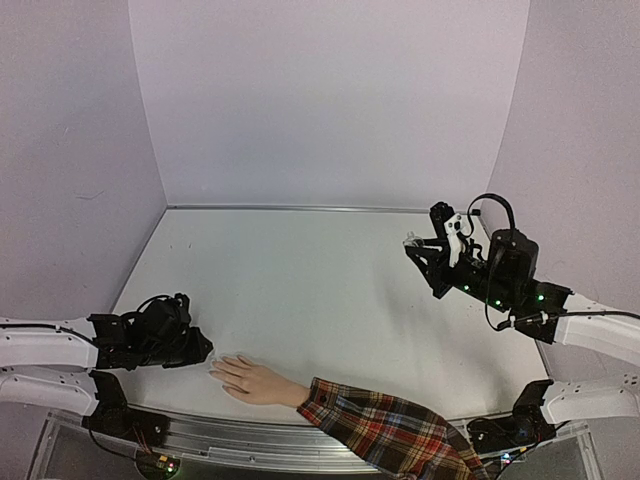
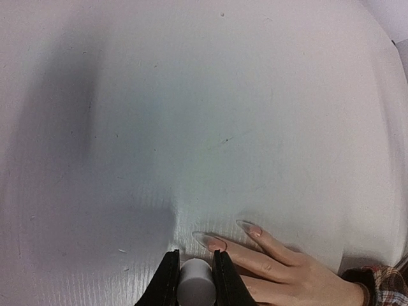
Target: Paint the nails
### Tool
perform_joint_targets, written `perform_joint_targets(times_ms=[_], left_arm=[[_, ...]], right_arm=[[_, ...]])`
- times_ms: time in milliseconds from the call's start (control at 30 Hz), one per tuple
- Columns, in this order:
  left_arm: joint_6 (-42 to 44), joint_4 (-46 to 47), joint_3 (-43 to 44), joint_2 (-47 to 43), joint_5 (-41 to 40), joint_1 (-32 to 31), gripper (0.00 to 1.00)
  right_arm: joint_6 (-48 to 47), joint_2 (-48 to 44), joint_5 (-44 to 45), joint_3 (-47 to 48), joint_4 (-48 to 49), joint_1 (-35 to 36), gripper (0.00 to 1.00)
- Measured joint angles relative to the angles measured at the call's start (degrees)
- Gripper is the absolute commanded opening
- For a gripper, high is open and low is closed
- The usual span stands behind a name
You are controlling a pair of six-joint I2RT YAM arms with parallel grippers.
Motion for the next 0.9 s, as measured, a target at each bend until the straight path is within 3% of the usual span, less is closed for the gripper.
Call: perform_joint_targets(times_ms=[900], left_arm=[[-2.51, -3.95, 0.19, 2.18, -3.16, 0.0, 0.0]], right_arm=[[0.42, -0.21, -0.45, 0.0, 0.03, -0.17, 0.0]])
